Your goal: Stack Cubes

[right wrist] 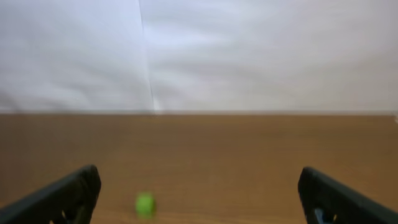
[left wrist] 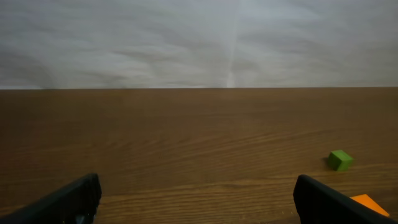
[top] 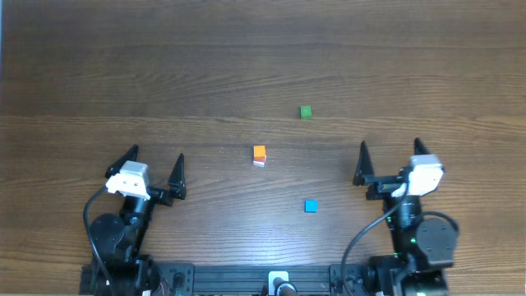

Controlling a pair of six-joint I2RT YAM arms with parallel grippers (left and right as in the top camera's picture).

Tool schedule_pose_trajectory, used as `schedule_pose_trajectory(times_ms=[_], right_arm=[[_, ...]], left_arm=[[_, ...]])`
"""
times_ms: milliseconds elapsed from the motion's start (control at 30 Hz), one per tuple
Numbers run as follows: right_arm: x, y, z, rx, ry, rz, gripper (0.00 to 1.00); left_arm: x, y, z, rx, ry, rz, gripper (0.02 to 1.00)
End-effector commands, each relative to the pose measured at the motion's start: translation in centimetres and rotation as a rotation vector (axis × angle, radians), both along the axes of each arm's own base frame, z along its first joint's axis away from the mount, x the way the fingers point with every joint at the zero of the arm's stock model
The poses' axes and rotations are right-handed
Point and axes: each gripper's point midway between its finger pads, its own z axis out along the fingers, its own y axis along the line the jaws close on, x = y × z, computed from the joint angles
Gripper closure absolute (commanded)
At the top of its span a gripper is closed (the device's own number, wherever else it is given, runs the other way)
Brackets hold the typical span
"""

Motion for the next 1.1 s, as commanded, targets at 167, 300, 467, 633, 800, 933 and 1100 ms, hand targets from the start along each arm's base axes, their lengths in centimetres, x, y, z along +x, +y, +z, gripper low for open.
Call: schedule_pose_trajectory(times_ms=[167,300,467,633,800,933,1100], right_arm=[[5.1,3.0,7.0,0.007,0.324,0.13,0.009],[8.8,5.7,5.9,0.007,0.56,0.163,0.007],[13.4,9.9,2.0,-0.048,0.831,0.162,0.007],[16.9,12.4,-4.7,-0.055,1.076,0.123,0.007],[18.0,12.8,-12.9,-0.073,1.273,0.069,0.007],[18.0,12.8,-17.2,-0.099,1.366,0.052,0.007],[17.6,12.6,-21.4,-0.125,1.461,0.034,0.007]], left_arm=[[-0.1,-0.1,0.0,0.013,-0.008,-0.012,0.018],[-0.1,-0.1,0.0,0.013,-0.008,-0.012,0.018],[-0.1,-0.1,0.0,0.013,-0.008,-0.012,0.018],[-0.1,-0.1,0.0,0.013,-0.008,-0.012,0.018],[-0.1,-0.1,0.0,0.013,-0.008,-0.012,0.02],[-0.1,-0.1,0.0,0.013,-0.008,-0.012,0.018],[-0.1,-0.1,0.0,0.013,-0.008,-0.012,0.018]])
